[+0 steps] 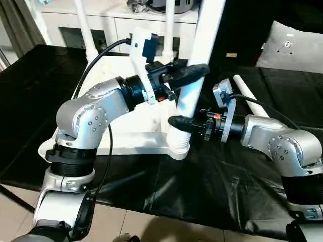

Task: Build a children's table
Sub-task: Pick table leg

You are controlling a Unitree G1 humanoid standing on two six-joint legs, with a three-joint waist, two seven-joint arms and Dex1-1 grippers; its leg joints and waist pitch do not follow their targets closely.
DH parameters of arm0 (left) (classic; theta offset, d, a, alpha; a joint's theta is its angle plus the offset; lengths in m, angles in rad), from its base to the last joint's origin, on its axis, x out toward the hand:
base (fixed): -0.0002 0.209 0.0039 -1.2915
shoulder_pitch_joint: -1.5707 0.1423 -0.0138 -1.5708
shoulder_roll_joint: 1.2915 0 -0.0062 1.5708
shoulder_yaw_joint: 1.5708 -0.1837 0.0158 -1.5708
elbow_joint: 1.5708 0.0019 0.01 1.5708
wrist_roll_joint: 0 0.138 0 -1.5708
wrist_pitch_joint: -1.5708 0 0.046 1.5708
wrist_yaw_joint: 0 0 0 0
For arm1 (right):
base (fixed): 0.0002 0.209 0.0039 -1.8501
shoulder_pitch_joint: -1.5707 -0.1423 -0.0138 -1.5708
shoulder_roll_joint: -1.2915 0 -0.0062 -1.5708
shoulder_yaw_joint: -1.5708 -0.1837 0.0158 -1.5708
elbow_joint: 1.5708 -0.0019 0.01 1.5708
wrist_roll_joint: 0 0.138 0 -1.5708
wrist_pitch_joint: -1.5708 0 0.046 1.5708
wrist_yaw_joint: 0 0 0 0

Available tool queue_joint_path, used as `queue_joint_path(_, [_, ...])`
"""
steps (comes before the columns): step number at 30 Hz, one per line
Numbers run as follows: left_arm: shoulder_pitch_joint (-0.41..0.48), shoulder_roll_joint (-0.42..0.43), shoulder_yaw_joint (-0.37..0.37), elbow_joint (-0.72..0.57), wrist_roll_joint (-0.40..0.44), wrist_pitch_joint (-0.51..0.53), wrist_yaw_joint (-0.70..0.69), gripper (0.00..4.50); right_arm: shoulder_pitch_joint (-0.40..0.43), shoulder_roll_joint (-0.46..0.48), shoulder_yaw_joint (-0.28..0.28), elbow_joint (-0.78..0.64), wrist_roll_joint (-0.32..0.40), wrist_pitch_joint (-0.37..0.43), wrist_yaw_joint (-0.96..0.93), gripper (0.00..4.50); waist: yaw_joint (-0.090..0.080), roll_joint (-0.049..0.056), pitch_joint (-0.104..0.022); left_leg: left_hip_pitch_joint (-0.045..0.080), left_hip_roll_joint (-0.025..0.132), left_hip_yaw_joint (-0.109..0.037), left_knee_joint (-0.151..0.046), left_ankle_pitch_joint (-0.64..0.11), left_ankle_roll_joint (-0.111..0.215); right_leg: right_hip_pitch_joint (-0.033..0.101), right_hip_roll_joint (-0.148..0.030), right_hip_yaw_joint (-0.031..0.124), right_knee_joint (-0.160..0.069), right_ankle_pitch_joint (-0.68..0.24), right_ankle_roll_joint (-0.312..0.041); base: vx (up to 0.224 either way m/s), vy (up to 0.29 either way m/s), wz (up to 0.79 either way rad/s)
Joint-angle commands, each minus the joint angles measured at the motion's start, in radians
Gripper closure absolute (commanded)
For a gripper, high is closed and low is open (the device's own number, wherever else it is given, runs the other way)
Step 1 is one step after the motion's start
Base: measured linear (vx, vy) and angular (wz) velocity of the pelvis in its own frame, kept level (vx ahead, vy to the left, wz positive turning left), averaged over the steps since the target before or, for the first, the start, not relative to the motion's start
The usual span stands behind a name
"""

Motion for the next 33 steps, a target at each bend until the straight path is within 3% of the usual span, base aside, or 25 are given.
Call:
queue_joint_path(1, [-0.023, 0.003, -0.009, -0.024, -0.005, 0.002, -0.020, 2.73, -0.016, -0.004, 0.002, 0.004, -0.001, 0.000, 0.001, 2.13, 0.000, -0.017, -0.082, 0.016, 0.041, -0.011, -0.060, -0.097, 0.009, 0.048, -0.071, 0.043, -0.078, -0.172, -0.203, 0.000, 0.000, 0.00])
queue_joint_path(8, [-0.019, 0.003, -0.018, -0.037, -0.007, 0.002, -0.034, 2.73, -0.017, 0.000, 0.000, 0.008, 0.003, 0.000, 0.003, 2.51, 0.000, -0.016, -0.083, 0.015, 0.042, -0.011, -0.060, -0.090, 0.010, 0.048, -0.071, 0.043, -0.077, -0.163, -0.204, 0.000, 0.000, 0.00])
queue_joint_path(18, [-0.019, 0.004, -0.016, -0.041, -0.009, 0.000, -0.046, 2.73, -0.013, 0.000, 0.002, 0.011, -0.011, -0.015, 0.009, 2.57, -0.001, -0.019, -0.082, 0.015, 0.041, -0.011, -0.060, -0.092, 0.010, 0.048, -0.070, 0.043, -0.078, -0.178, -0.198, 0.000, 0.000, 0.00])
queue_joint_path(19, [-0.020, 0.004, -0.016, -0.040, -0.009, 0.000, -0.046, 2.73, -0.013, 0.002, 0.001, 0.011, -0.011, -0.014, 0.006, 1.87, -0.001, -0.019, -0.082, 0.016, 0.041, -0.010, -0.060, -0.095, 0.009, 0.047, -0.071, 0.043, -0.079, -0.183, -0.197, 0.000, 0.000, 0.00])
queue_joint_path(23, [-0.018, 0.005, -0.013, -0.042, -0.012, 0.004, -0.045, 2.73, -0.018, 0.018, -0.013, 0.034, -0.015, -0.012, -0.022, 1.75, -0.001, -0.016, -0.082, 0.017, 0.042, -0.011, -0.060, -0.097, 0.006, 0.046, -0.071, 0.043, -0.079, -0.182, -0.202, 0.000, 0.000, 0.00])
queue_joint_path(26, [-0.015, 0.012, -0.019, -0.046, -0.009, 0.004, -0.053, 2.73, -0.021, 0.022, -0.012, 0.038, -0.028, -0.021, -0.032, 1.39, -0.001, -0.016, -0.082, 0.016, 0.041, -0.011, -0.061, -0.097, 0.005, 0.047, -0.071, 0.044, -0.078, -0.175, -0.201, 0.000, 0.000, 0.00])
queue_joint_path(33, [-0.015, 0.017, -0.020, -0.048, -0.009, 0.001, -0.063, 2.73, -0.025, 0.027, -0.019, 0.038, -0.019, -0.026, -0.019, 1.39, 0.000, -0.017, -0.083, 0.016, 0.041, -0.010, -0.060, -0.093, 0.009, 0.048, -0.071, 0.044, -0.077, -0.169, -0.203, 0.000, 0.000, 0.00])
